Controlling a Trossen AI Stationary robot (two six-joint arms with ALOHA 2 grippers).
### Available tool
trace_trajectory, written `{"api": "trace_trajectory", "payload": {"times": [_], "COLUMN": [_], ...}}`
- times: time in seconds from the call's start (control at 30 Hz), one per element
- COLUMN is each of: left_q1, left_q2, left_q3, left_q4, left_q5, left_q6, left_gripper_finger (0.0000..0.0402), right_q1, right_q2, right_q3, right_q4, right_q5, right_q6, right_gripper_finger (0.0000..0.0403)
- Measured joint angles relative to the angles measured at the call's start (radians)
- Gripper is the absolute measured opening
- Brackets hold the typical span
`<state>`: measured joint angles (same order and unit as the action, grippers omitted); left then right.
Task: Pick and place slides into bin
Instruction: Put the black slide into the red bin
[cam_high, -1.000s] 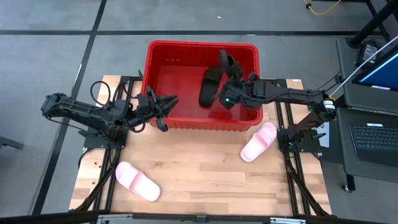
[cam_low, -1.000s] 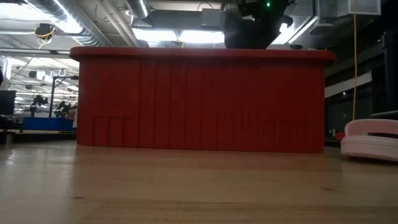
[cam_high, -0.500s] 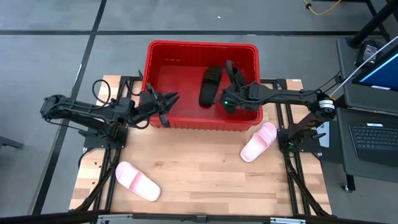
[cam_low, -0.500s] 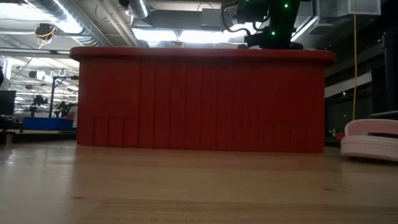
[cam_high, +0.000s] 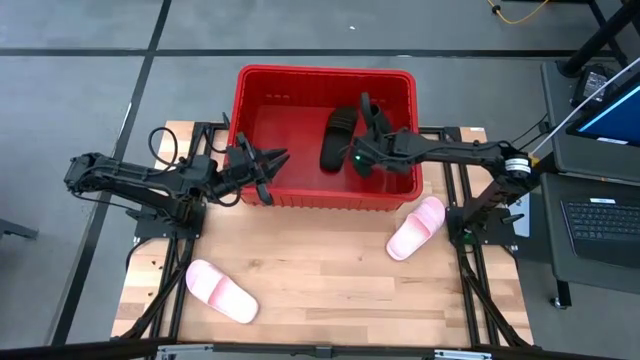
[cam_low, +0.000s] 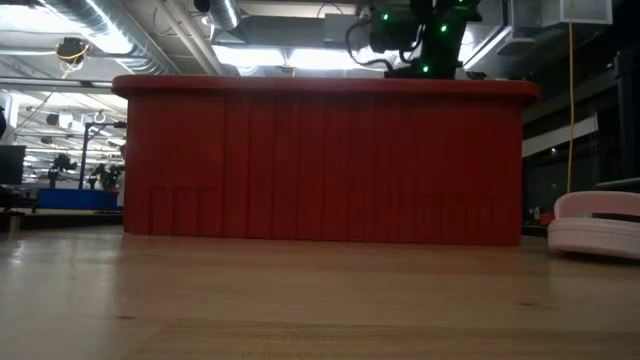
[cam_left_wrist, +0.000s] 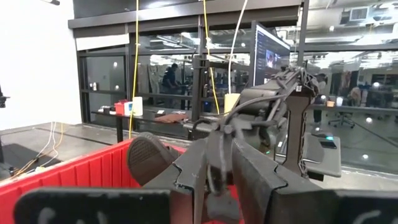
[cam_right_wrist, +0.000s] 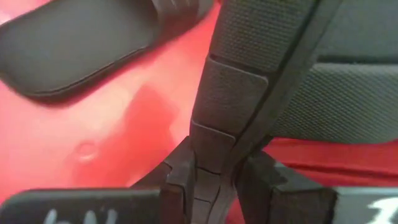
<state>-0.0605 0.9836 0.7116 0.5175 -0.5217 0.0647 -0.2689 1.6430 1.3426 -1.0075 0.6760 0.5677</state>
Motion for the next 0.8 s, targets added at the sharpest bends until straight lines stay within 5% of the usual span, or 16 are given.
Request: {"api": "trace_trajectory", "payload": {"times": [0.8], "left_q1": [-0.004], "left_q2": [0.0], "left_q3": [0.0], "left_q4": [-0.002], "left_q5": [0.001], "left_q6": [-0.002], "left_gripper_finger": [0.007], "right_q1": [-0.11], "right_q2": [0.091], "right_q3": [0.0], "right_q4": [0.04], "right_q5": [-0.051], "right_q6": [0.055], "right_gripper_finger": [0.0087]}}
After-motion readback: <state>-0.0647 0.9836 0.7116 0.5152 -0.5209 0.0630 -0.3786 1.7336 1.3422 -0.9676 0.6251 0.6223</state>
